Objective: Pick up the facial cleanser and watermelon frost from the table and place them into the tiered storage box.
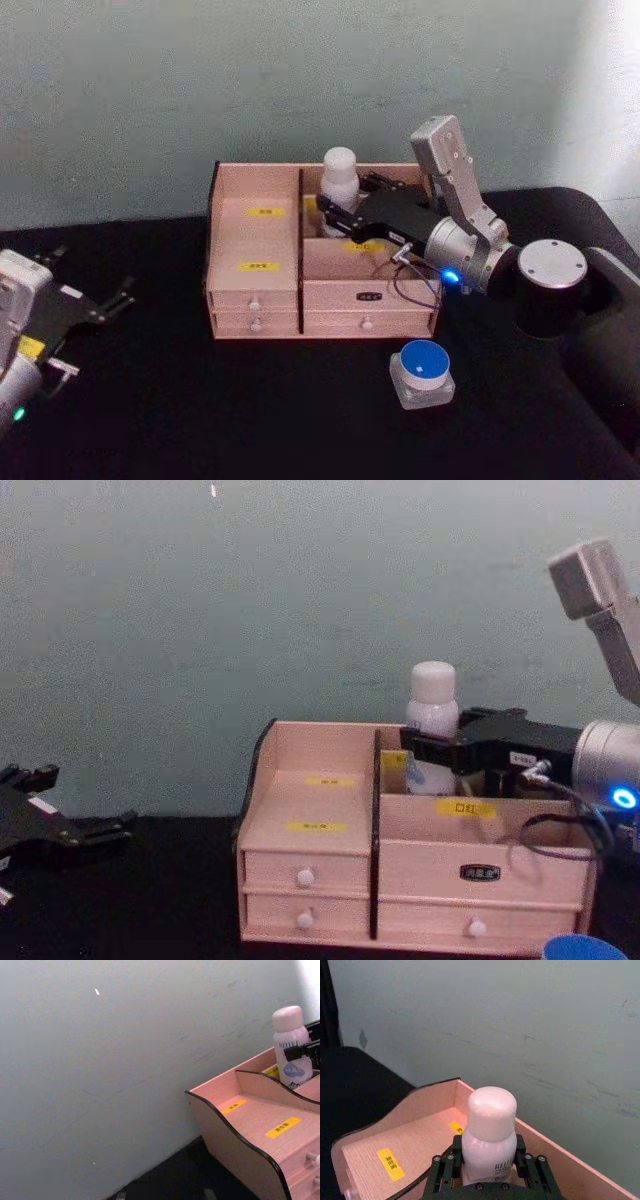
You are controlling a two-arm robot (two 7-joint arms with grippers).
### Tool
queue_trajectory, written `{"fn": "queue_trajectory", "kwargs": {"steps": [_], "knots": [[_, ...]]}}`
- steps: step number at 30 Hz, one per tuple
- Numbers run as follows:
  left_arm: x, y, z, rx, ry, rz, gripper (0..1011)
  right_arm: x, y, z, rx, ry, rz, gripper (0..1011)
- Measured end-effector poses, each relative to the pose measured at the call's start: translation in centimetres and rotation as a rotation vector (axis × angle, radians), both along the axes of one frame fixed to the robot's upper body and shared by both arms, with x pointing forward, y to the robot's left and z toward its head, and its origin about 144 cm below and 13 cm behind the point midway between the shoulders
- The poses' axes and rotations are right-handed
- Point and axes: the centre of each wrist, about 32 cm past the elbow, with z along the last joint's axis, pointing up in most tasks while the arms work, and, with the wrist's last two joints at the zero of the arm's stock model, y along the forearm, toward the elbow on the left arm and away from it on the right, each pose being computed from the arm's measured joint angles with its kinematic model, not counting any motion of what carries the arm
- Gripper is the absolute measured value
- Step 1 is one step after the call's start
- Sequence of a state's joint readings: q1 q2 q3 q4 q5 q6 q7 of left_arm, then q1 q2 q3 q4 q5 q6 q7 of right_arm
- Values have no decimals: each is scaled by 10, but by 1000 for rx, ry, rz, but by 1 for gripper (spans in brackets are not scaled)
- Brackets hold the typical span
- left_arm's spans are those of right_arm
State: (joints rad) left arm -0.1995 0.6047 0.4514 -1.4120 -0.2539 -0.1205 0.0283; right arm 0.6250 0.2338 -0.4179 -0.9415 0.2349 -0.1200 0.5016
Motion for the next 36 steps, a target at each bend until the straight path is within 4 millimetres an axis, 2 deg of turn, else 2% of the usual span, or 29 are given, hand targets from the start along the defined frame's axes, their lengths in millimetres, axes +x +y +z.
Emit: {"fn": "queue_trajectory", "kwargs": {"steps": [26,27,29,34,36], "knots": [[0,0,0,0,0,0,1001,0,-2,1,4,19,-5,593],[0,0,0,0,0,0,1001,0,-2,1,4,19,-5,643],[0,0,0,0,0,0,1002,0,-2,1,5,19,-5,658],[0,0,0,0,0,0,1001,0,-2,0,4,19,-4,847],[0,0,0,0,0,0,1001,0,-2,0,4,19,-4,883]]}}
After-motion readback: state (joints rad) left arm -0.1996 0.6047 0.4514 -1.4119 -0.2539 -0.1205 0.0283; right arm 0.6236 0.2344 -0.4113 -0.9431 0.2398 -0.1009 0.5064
